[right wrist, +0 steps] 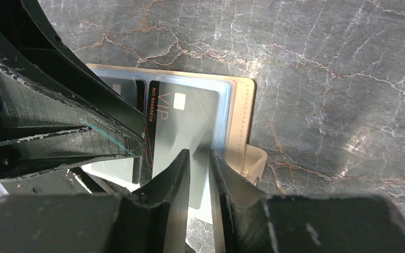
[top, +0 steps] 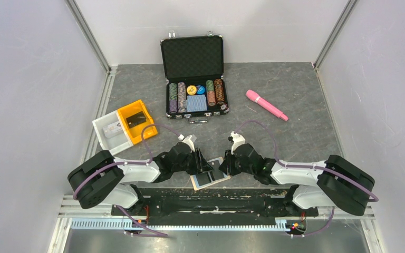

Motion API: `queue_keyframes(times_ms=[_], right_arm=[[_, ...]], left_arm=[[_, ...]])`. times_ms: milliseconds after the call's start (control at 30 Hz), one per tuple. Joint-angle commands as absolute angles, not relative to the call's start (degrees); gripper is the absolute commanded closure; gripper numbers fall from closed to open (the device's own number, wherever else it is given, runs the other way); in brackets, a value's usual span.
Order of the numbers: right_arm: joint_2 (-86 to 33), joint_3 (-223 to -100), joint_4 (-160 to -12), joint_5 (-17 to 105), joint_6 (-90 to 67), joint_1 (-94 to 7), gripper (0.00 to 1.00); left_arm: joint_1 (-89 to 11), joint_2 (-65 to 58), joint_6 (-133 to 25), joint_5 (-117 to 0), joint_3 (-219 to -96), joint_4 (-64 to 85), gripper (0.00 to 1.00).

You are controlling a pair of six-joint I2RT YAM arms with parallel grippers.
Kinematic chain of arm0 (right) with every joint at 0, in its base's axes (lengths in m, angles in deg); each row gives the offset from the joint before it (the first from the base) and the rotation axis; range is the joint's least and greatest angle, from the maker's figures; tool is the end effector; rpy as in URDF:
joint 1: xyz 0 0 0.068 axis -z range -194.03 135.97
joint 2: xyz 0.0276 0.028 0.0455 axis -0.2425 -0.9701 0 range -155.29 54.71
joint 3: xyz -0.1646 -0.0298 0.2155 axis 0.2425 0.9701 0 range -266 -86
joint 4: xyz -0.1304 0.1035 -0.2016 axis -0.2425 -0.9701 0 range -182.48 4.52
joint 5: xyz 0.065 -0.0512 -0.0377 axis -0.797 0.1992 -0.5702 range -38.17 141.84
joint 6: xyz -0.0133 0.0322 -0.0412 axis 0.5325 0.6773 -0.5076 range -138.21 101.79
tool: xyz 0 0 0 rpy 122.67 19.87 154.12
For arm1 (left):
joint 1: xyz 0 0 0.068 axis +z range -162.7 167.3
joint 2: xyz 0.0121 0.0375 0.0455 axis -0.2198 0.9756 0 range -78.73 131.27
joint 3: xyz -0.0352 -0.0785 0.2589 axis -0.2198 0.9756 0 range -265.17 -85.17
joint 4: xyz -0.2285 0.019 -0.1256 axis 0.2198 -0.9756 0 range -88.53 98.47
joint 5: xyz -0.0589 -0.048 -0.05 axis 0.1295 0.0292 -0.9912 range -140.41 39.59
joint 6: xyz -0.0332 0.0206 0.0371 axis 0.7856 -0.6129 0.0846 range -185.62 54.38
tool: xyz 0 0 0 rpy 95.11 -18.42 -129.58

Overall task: Take the credit cards out of the card holder
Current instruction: Remove the credit card from the card holder.

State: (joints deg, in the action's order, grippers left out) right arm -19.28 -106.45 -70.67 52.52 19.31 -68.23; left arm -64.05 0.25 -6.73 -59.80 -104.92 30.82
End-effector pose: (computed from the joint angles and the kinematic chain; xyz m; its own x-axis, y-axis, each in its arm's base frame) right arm 0.1330 0.1835 0.1373 -0.7809 -0.0417 -0.6233 -0.4160 0.7791 0.4690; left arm 0.1414 -0.1863 0.1274 -0.9232 -0.1980 -0.3294 0.1193 0.6671 -0.7354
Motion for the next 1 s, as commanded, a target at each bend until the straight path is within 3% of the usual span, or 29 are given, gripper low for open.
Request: queue_keyframes(times_ms=[0, 533, 633, 833, 967], right_arm=[[-20.78, -106.4, -67.51, 50.01, 19.7, -68.26, 0.79], [-21.24, -102.91, -63.15, 48.07, 21.78, -68.26, 0.83], [-21.11, -102.45, -63.23, 48.92, 21.87, -68.26, 0.83], [-21.1, -102.96, -65.63, 51.13, 20.86, -67.74, 0.83], [-20.87, -103.14, -67.14, 51.48, 19.91, -67.26, 0.83]], left_arm=[[-64.55, -0.57, -5.46, -58.32, -104.51, 29.03, 0.58], [-65.08, -0.15, -5.21, -59.63, -104.08, 32.77, 0.62], [-65.08, -0.4, -4.46, -59.64, -103.73, 33.03, 0.69], [-65.08, -0.67, -3.97, -59.99, -103.7, 32.43, 0.97], [-65.07, -1.65, -3.75, -59.91, -103.63, 31.76, 0.98]])
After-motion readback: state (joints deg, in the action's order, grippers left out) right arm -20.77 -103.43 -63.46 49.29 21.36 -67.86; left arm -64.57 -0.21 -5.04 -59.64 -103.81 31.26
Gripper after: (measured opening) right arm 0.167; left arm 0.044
